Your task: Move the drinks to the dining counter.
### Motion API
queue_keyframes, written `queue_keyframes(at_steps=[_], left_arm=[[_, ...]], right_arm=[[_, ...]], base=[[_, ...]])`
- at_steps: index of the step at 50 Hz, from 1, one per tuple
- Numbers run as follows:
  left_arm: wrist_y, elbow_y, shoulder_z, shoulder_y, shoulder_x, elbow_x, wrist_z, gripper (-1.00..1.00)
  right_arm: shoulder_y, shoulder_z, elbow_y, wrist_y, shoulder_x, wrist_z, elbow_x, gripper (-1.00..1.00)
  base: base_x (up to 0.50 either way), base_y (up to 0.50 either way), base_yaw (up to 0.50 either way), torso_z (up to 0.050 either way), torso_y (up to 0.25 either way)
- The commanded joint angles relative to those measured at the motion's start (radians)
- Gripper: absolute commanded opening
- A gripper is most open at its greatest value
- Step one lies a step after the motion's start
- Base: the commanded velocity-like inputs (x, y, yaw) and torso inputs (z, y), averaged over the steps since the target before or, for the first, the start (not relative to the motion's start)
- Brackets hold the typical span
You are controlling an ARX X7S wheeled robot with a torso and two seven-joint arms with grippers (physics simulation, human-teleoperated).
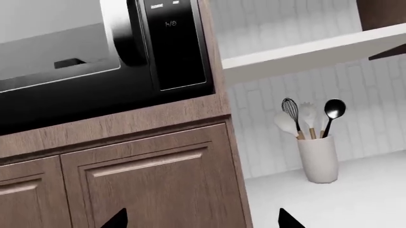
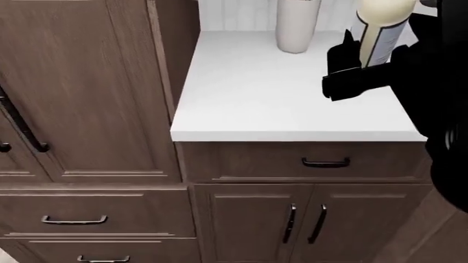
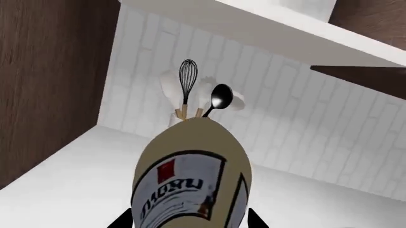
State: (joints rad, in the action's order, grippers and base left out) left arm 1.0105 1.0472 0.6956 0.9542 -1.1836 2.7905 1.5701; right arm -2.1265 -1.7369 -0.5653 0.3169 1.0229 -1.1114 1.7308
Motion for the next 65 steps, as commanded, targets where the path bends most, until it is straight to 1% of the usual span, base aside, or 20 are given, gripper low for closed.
queue_keyframes(at_steps=[1,16,19,22,29,33,34,36,43,53,56,60,62,63,65], left_arm=[[0.005,0.0,0.031,-0.022,0.003,0.011,0.0,1.0],[0.033,0.0,0.055,-0.062,0.025,0.003,0.0,1.0],[0.028,0.0,0.056,-0.058,0.02,0.008,0.0,1.0],[0.04,0.0,0.056,-0.073,0.033,-0.005,0.0,1.0],[0.033,0.0,0.045,-0.06,0.027,-0.003,0.0,1.0],[0.041,0.0,0.049,-0.072,0.036,-0.008,0.0,1.0],[0.043,0.0,0.054,-0.076,0.037,-0.008,0.0,1.0],[0.051,0.0,0.073,-0.096,0.043,-0.007,0.0,1.0],[0.056,0.0,0.059,-0.096,0.049,-0.018,0.0,1.0],[0.074,0.0,0.097,-0.136,0.068,-0.017,0.0,1.0],[0.071,0.0,0.096,-0.132,0.064,-0.014,0.0,1.0],[0.071,0.0,0.094,-0.131,0.066,-0.017,0.0,1.0],[0.072,0.0,0.1,-0.133,0.065,-0.013,0.0,1.0],[0.073,0.0,0.103,-0.136,0.067,-0.013,0.0,1.0],[0.076,0.0,0.11,-0.145,0.071,-0.014,0.0,1.0]], right_arm=[[-0.021,0.027,-0.025,0.037,-0.014,-0.005,-0.028,-1.0],[0.008,0.033,-0.02,0.033,-0.034,0.005,-0.032,-1.0],[0.005,0.04,-0.014,0.035,-0.043,0.014,0.027,-1.0],[0.022,0.054,-0.003,0.007,-0.048,0.055,0.085,-1.0],[0.026,0.053,0.001,0.025,-0.081,0.079,0.075,-1.0],[0.034,0.061,-0.002,0.01,-0.081,0.095,0.041,-1.0],[0.03,0.055,-0.002,0.027,-0.086,0.096,0.038,-1.0],[0.032,0.053,-0.008,0.029,-0.09,0.069,0.027,-1.0],[0.04,0.05,0.001,0.044,-0.107,0.1,0.023,-1.0],[0.036,0.053,-0.002,0.059,-0.109,0.089,0.019,-1.0],[0.041,0.078,-0.011,0.017,-0.082,0.085,0.004,-1.0],[0.035,0.072,-0.016,0.039,-0.082,0.069,0.003,-1.0],[0.022,0.068,-0.018,0.058,-0.082,0.033,-0.013,-1.0],[0.027,0.077,-0.021,0.038,-0.072,0.024,-0.022,-1.0],[0.035,0.088,-0.025,0.019,-0.064,0.049,-0.011,-1.0]], base=[[-0.5,0.28,0.0,0.0,0.0],[-0.5,0.3,0.0,0.0,0.0],[-0.5,0.32,0.0,0.0,0.0],[-0.43,0.32,0.0,0.0,0.0],[-0.33,0.27,0.0,0.0,0.0],[-0.01,0.02,0.0,0.0,0.0],[0.0,0.0,0.0,0.0,0.0],[0.07,0.12,0.0,0.0,0.0],[0.28,0.5,0.0,0.0,0.0],[0.26,0.5,0.0,0.0,0.0],[0.07,0.33,0.0,0.0,0.003],[0.0,0.0,0.0,0.0,0.0],[0.0,0.43,0.0,0.0,0.0],[0.0,0.5,0.0,0.0,0.0],[0.06,0.4,0.0,0.0,0.0]])
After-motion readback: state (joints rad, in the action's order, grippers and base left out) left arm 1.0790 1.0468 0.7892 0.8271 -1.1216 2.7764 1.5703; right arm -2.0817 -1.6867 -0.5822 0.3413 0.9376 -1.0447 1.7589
